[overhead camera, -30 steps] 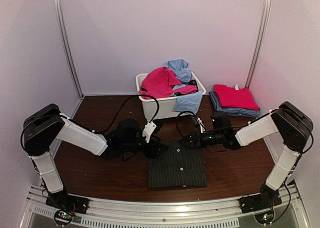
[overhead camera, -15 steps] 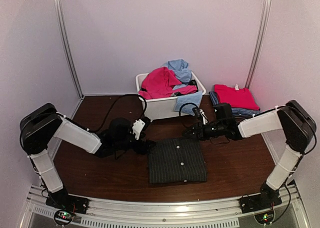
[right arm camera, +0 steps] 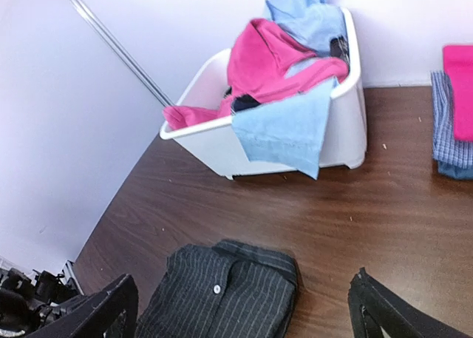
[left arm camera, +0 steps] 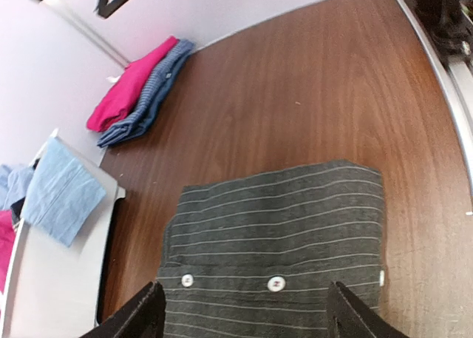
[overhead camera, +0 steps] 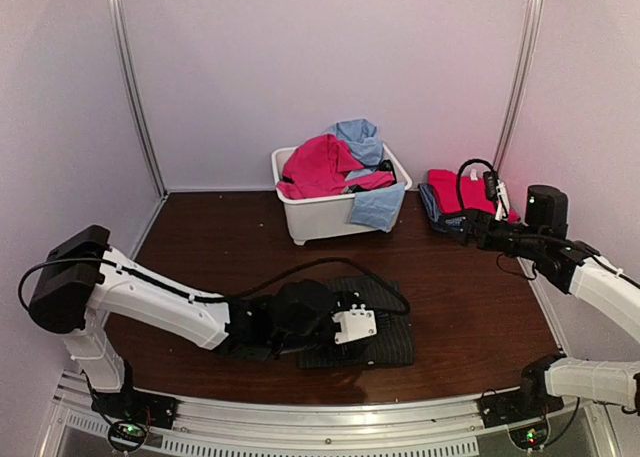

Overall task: Fold and stack the mixed laundry pile
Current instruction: Pick up the square-folded shirt from the center of the board, then pass from the left arm to the right

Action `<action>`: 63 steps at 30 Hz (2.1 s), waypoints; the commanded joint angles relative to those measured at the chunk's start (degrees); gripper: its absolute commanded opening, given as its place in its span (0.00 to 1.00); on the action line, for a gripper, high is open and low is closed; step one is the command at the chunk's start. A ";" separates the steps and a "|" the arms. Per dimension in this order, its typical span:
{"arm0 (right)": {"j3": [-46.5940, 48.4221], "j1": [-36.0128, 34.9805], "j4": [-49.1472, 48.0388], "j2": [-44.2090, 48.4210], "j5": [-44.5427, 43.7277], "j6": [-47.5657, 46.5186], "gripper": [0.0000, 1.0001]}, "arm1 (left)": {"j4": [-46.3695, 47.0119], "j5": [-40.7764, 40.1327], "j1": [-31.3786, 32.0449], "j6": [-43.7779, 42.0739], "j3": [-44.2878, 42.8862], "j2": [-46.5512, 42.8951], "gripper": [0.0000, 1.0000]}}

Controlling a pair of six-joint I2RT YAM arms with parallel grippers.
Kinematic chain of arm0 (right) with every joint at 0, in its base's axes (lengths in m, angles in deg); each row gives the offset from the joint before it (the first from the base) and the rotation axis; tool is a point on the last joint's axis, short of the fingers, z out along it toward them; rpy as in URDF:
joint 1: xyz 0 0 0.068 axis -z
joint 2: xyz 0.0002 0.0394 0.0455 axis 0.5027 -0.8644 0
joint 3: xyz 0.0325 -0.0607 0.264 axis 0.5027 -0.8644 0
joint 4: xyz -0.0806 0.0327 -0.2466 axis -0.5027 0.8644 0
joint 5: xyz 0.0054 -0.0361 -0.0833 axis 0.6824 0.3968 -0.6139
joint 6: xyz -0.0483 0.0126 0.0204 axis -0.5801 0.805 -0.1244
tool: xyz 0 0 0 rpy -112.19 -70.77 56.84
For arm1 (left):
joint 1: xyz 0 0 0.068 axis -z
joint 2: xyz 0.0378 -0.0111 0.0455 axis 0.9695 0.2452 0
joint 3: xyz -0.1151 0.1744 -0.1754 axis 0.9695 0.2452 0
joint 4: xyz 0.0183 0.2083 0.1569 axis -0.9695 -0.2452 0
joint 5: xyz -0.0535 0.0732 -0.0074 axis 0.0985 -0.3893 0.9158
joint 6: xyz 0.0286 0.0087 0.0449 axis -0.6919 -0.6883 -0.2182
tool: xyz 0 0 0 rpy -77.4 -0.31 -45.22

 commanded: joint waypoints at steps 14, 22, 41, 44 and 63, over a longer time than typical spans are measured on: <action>-21.90 1.75 -6.00 -2.73 11.02 17.35 0.89 | -10.35 -1.20 6.86 -14.47 -19.94 23.85 0.43; -25.65 1.01 -13.00 -9.45 16.61 21.55 0.87 | -5.19 -1.99 6.29 -12.14 -16.11 20.79 0.00; -22.67 -12.77 -39.22 -28.90 18.80 39.59 0.88 | 1.48 5.02 3.76 -3.98 -9.01 12.32 0.00; -21.39 -14.35 -44.41 -33.01 18.54 42.84 0.88 | 1.44 5.61 3.77 -4.19 -8.38 11.89 0.00; -12.85 -15.67 -80.12 -62.37 16.73 63.81 0.53 | 3.81 9.07 5.70 -5.86 -1.19 6.85 0.00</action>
